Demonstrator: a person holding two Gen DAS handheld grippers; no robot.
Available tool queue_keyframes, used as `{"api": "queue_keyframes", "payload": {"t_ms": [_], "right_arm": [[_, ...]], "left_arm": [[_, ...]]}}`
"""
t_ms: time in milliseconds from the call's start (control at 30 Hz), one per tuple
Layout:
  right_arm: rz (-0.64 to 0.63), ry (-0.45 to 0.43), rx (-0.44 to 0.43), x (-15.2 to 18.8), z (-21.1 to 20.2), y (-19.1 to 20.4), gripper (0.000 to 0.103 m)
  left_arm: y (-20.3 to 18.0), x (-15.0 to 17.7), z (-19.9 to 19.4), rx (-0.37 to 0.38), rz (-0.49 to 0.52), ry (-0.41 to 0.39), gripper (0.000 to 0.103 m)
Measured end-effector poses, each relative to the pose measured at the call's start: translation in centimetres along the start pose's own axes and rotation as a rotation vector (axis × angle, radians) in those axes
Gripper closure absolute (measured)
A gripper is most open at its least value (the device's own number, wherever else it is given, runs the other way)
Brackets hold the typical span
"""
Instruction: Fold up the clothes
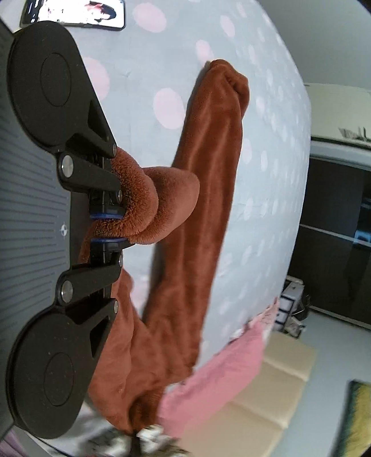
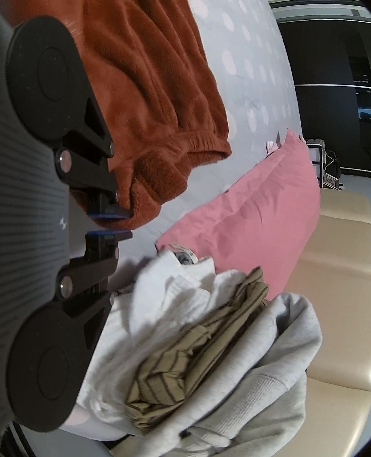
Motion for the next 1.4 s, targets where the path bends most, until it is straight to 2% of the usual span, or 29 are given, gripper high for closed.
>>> {"api": "queue_keyframes", "payload": {"t_ms": [33, 100, 200, 300, 433, 567, 633, 700, 767, 800, 833, 1000, 1133, 1200, 1233, 1300, 1400], "right_arm": [[-0.001, -0.003, -0.005, 0.0, -0.3, 0.3, 0.074], [-0.008, -0.021, -0.013, -0.1, -1.3, 1.1, 0.057], [-0.020, -0.034, -0.088, -0.2, -3.1, 2.9, 0.055], [-0.041, -0.028, -0.222, 0.1, -5.0, 5.5, 0.043], [-0.111, -0.024, -0.370, 1.2, -7.7, 9.5, 0.041], [-0.108, 0.021, -0.512, 3.1, -8.7, 12.8, 0.041], [-0.137, 0.052, -0.546, 4.2, -8.7, 14.3, 0.041], [-0.175, 0.083, -0.571, 5.2, -8.5, 15.8, 0.041], [-0.220, 0.103, -0.574, 5.9, -8.3, 16.7, 0.041], [-0.237, 0.110, -0.571, 6.1, -8.1, 16.9, 0.041], [-0.246, 0.114, -0.570, 6.3, -8.0, 16.9, 0.041], [-0.231, 0.127, -0.584, 6.2, -7.7, 17.0, 0.040], [-0.227, 0.129, -0.593, 6.2, -7.9, 17.2, 0.040], [-0.231, 0.130, -0.600, 6.3, -7.9, 17.4, 0.039], [-0.233, 0.131, -0.602, 6.3, -7.9, 17.5, 0.037], [-0.244, 0.130, -0.604, 6.4, -8.0, 17.8, 0.036], [-0.264, 0.128, -0.604, 6.5, -8.1, 18.2, 0.035]], "left_arm": [[-0.6, 0.4, -0.2, 0.003, 0.036, -0.012, 0.093], [-2.3, 1.2, -0.7, 0.024, 0.120, -0.040, 0.093], [-5.4, 2.6, -1.9, 0.079, 0.264, -0.096, 0.093], [-8.7, 4.2, -2.6, 0.163, 0.381, -0.123, 0.093], [-12.1, 6.6, -2.3, 0.255, 0.476, -0.084, 0.093], [-13.8, 8.6, -0.9, 0.297, 0.532, -0.003, 0.091], [-14.0, 9.2, -0.3, 0.317, 0.541, 0.043, 0.086], [-13.7, 9.1, -0.4, 0.322, 0.532, 0.052, 0.080], [-13.2, 8.8, -0.8, 0.338, 0.514, 0.062, 0.066], [-12.9, 8.6, -1.2, 0.349, 0.500, 0.064, 0.052], [-12.5, 8.3, -1.6, 0.361, 0.484, 0.061, 0.048], [-11.1, 7.1, -3.1, 0.396, 0.448, 0.063, 0.048], [-8.6, 4.6, -3.5, 0.391, 0.301, 0.027, 0.048], [-6.9, 3.3, -3.0, 0.357, 0.193, 0.017, 0.047], [-6.0, 2.7, -2.4, 0.325, 0.135, 0.022, 0.043], [-4.2, 2.2, -0.6, 0.236, 0.042, 0.054, 0.041], [-2.5, 2.5, 1.9, 0.130, -0.026, 0.114, 0.041]]}}
Point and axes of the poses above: each gripper's, at about its wrist camera, not at the fingertips, and z roughly the way its jaws point, y to its left, x to its underside, the point moved 5 cm from there along z, roughly the way its jaws point, and after that the axes turned 12 degrees about -x, right-handed, at the moved point
